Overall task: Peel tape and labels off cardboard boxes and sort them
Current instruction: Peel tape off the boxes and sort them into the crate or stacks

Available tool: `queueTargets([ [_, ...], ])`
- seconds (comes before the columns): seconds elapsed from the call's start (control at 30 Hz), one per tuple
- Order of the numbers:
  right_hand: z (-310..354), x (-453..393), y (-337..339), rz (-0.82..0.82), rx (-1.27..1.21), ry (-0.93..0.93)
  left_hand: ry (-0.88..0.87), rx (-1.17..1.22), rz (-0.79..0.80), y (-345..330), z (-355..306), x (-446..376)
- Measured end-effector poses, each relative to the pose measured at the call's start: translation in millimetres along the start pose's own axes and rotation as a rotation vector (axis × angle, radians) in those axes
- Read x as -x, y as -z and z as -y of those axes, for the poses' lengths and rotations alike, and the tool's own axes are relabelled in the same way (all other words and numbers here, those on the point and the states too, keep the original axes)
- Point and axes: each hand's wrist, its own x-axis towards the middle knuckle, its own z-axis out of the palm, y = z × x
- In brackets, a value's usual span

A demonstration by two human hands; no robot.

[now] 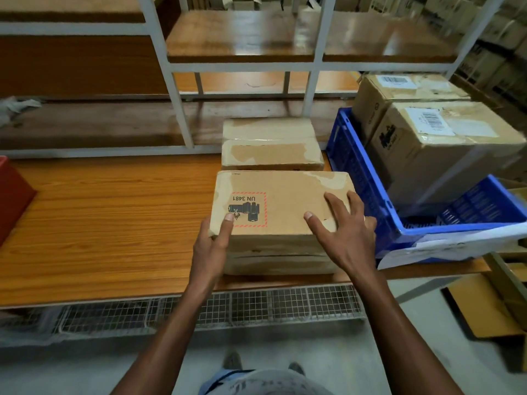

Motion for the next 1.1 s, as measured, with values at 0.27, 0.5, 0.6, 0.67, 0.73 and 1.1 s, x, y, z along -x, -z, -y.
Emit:
queueTargets([
  [0.27, -7.9, -12.9, 13.3, 0.112, -0.31, -0.062, -0.289, -0.093, -0.02, 6.7, -38.4, 7.9],
  [0.5, -24.8, -29.6, -14.8, 0.223, -0.615, -0.155, -0.549, -0.344, 0.107, 15.2, -90.6, 1.4],
  [0.6, -31.8, -33.9, -22.1, 0.27, -0.656, -0.158, -0.545, -0.407, 0.017, 19.9, -93.5, -14.7],
  [0.67, -36.1, -36.8, -22.9, 0.326, -0.611, -0.165, -0.508, -0.523, -0.06, 23.0, -93.2, -22.5],
  [0.73, -40.8, -37.8, -25.0, 0.377, -0.599, -0.191, -0.473, -0.587, -0.018, 21.7, -94.1, -24.5],
  [1.1, -18.5, -23.6, -22.1, 0.444, -0.549, -0.343, -0.511, -0.893, 0.107, -6.1, -108.6, -26.8],
])
